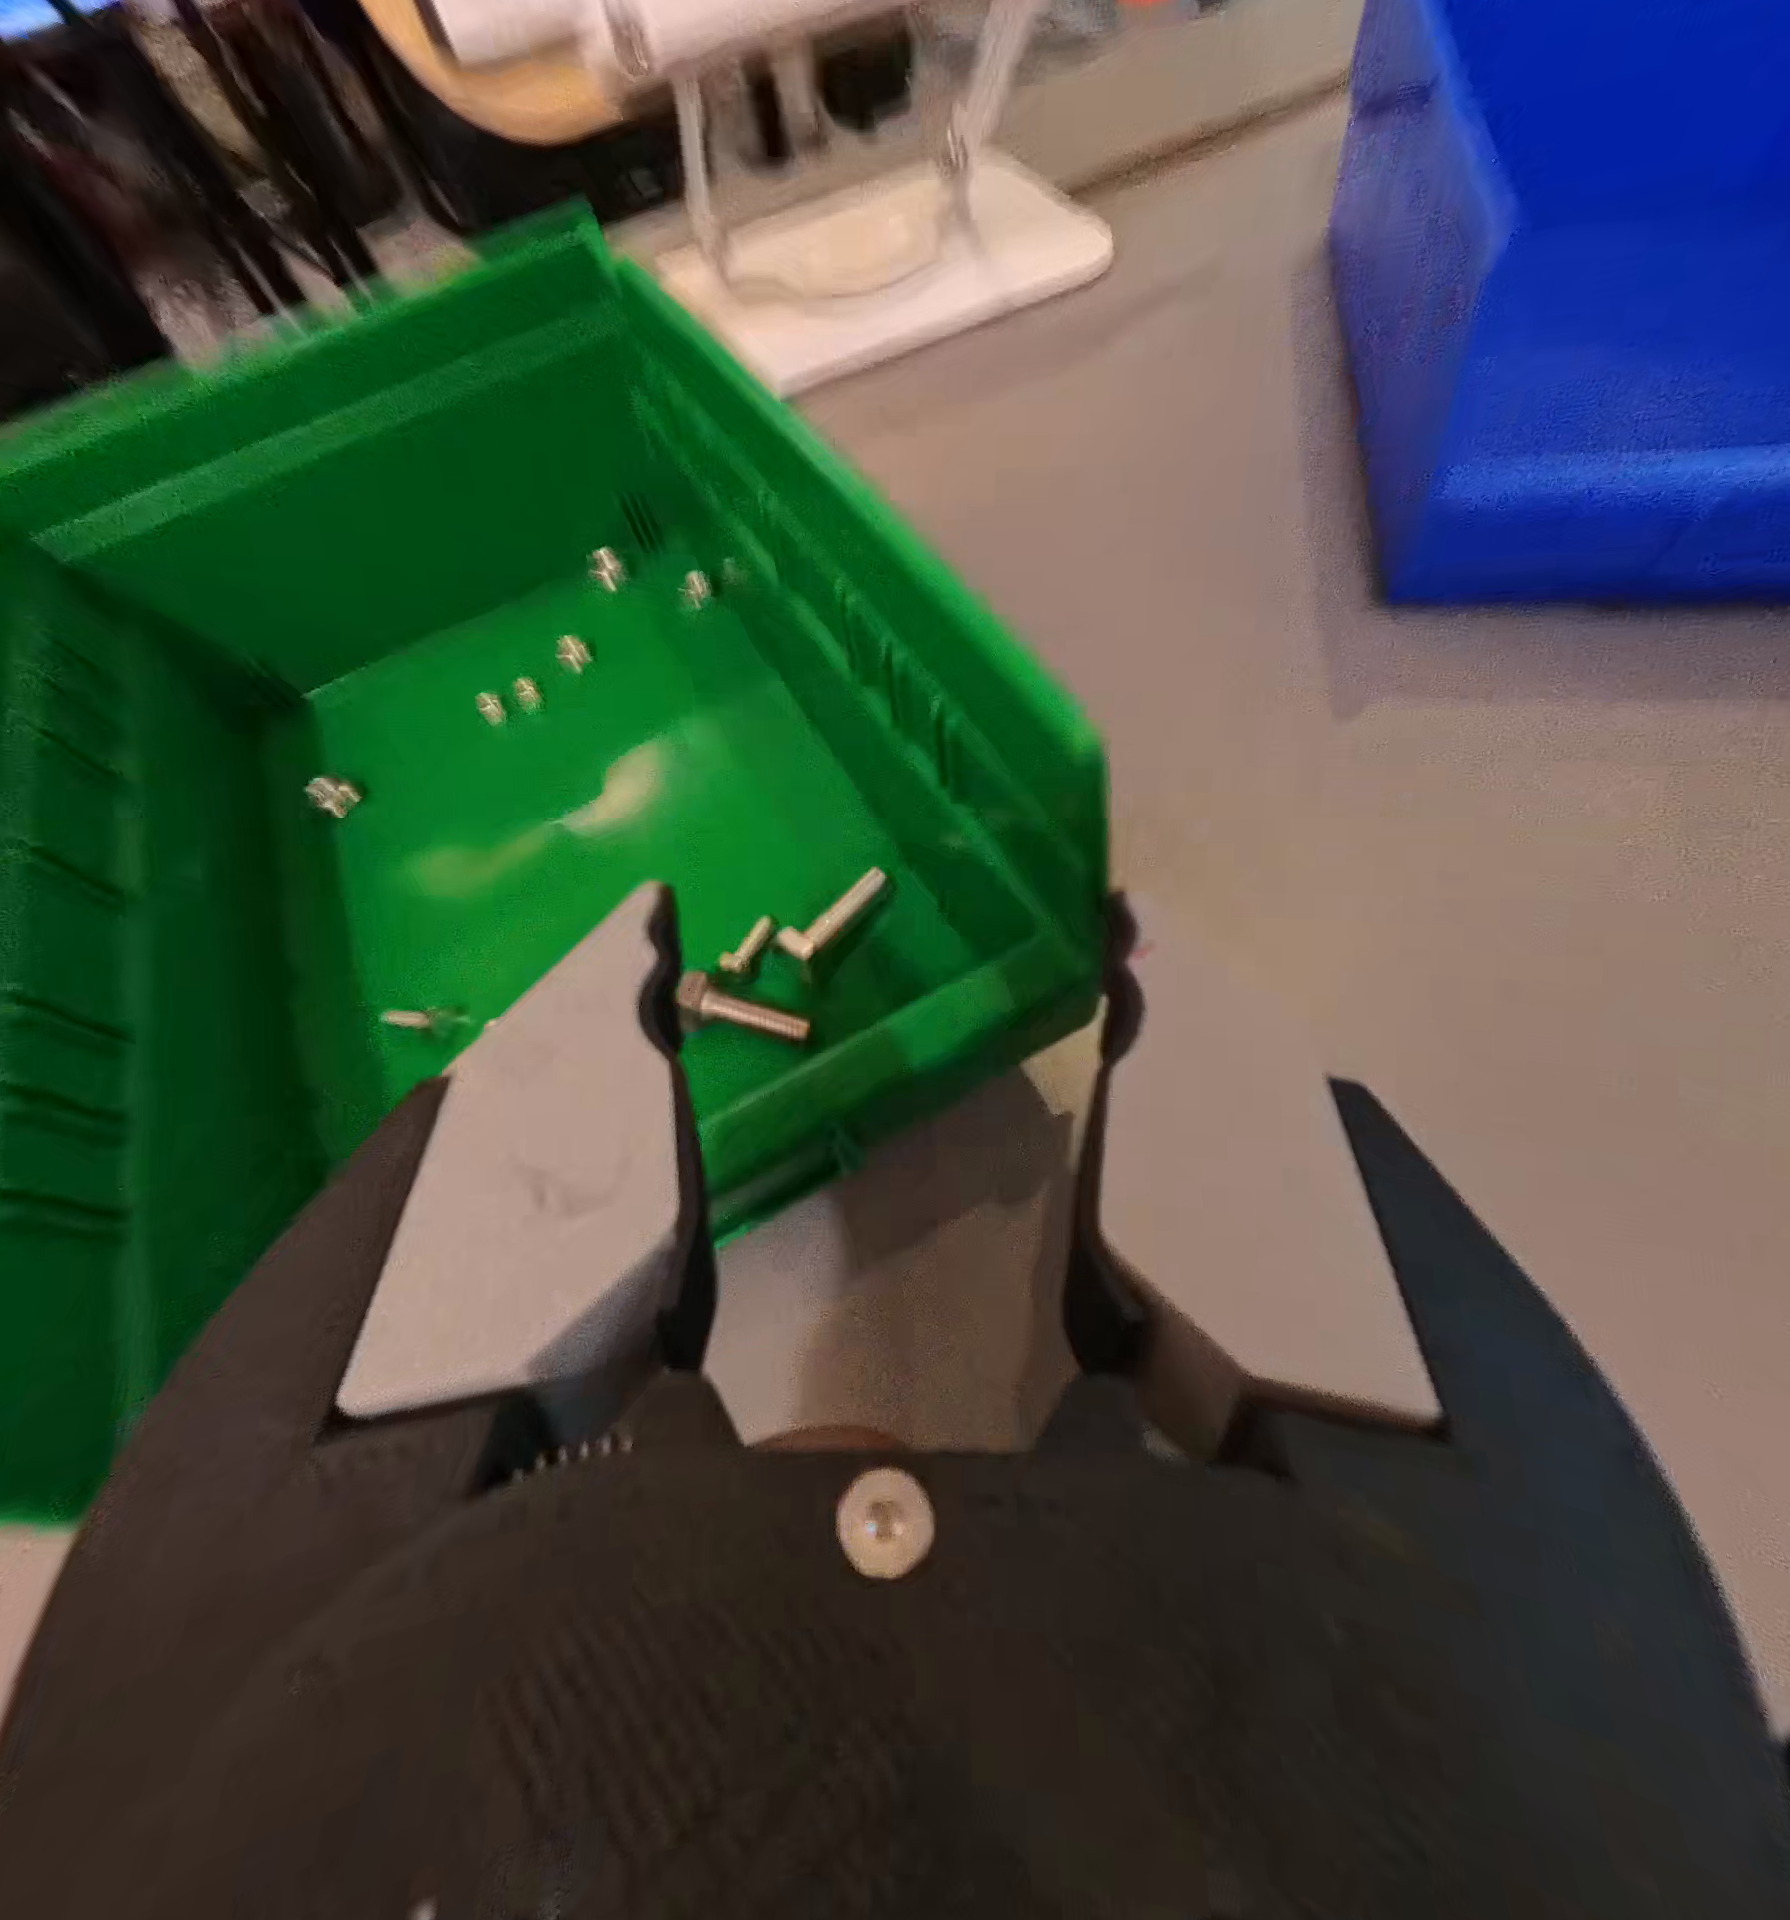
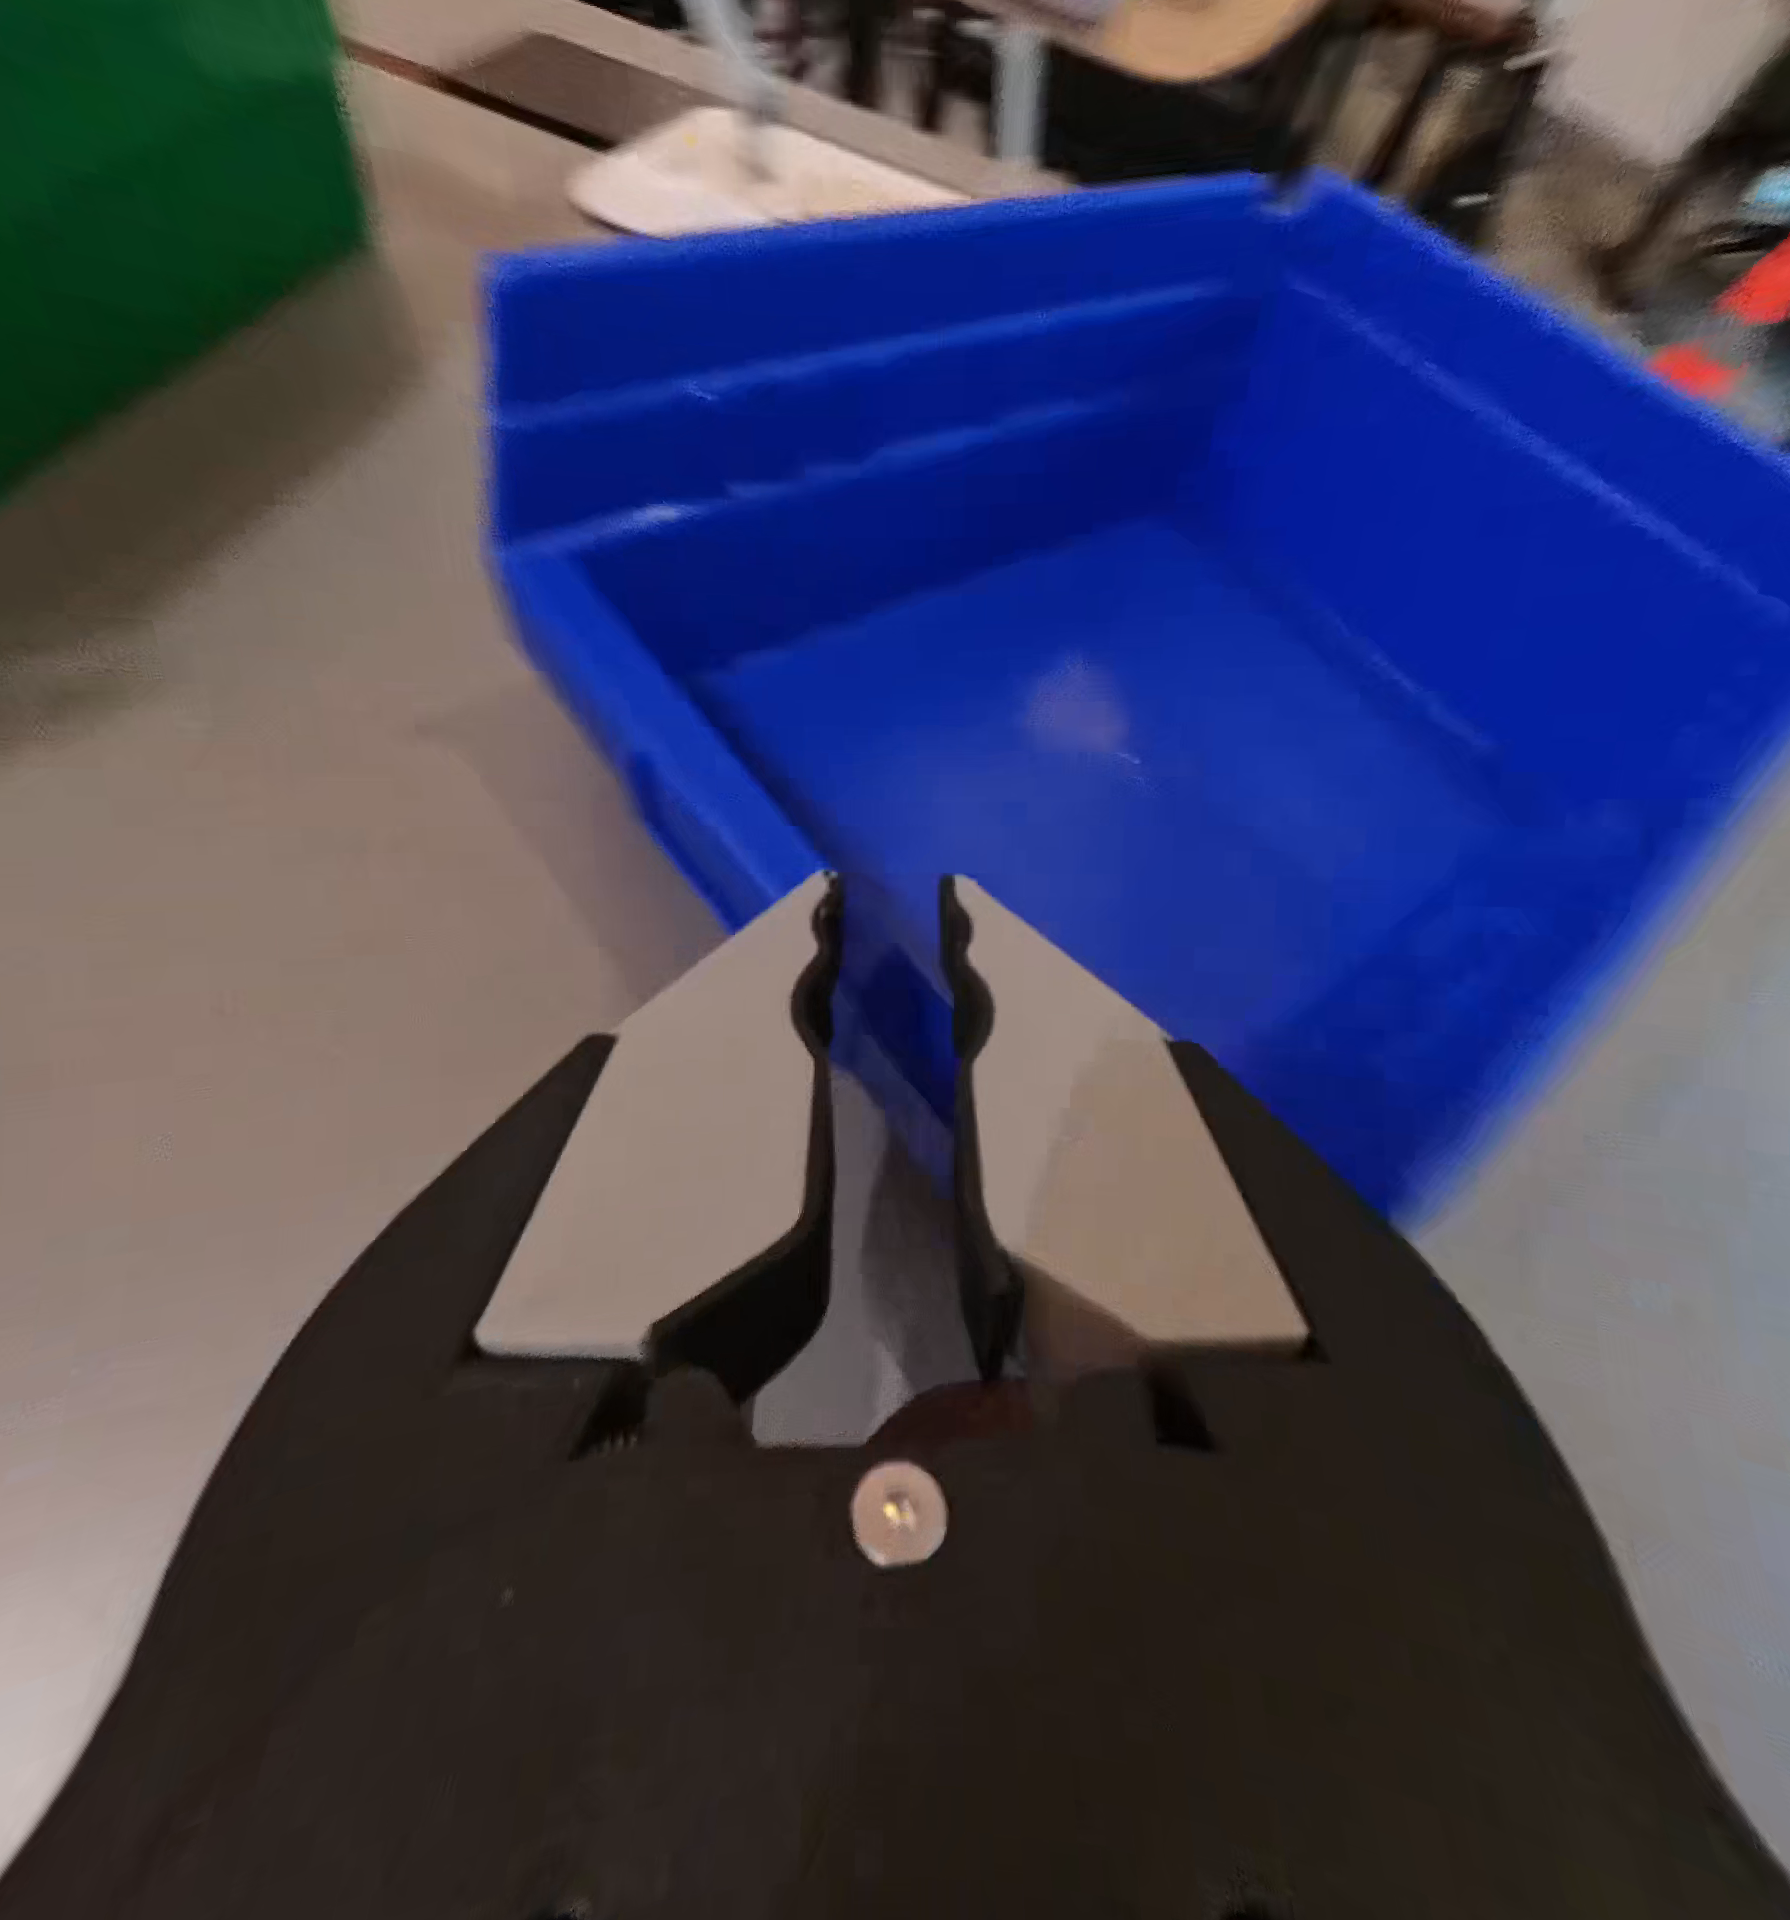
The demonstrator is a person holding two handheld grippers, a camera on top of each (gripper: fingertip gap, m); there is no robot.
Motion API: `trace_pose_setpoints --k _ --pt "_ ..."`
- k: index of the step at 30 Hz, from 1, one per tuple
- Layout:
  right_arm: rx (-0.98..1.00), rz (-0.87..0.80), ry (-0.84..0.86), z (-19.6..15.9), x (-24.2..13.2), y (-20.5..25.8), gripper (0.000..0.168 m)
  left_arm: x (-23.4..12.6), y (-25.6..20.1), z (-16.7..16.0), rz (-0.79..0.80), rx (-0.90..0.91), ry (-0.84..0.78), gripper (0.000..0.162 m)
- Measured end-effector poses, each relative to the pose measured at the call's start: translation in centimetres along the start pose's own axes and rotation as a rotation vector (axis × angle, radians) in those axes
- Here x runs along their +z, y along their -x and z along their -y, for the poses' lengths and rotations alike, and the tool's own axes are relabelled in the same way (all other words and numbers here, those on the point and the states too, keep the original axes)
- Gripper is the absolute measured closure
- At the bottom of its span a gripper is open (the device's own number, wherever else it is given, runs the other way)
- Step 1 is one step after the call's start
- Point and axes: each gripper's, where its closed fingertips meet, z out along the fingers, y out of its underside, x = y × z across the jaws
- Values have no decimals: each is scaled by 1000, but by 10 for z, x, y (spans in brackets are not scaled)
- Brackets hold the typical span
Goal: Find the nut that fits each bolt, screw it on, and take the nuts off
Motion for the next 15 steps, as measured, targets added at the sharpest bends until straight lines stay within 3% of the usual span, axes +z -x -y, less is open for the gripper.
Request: trace_pose_setpoints --k 2,7,9,12,15 --pt "-9 -51 25 -21 -12 -40 168 11 9 -12 -67 -88 -9 60" --pt "-58 -317 84 -58 -25 -161 168 13 29 -17 -63 -125 -15 47" --pt "-14 -293 82 -65 -23 -187 168 14 31 -22 -77 -141 13 47" --pt "95 -226 82 -71 -21 -206 168 11 9 -24 -187 -144 32 75" --pt "213 55 -34 -53 -33 -171 124 8 -20 -16 -261 -144 -6 68"
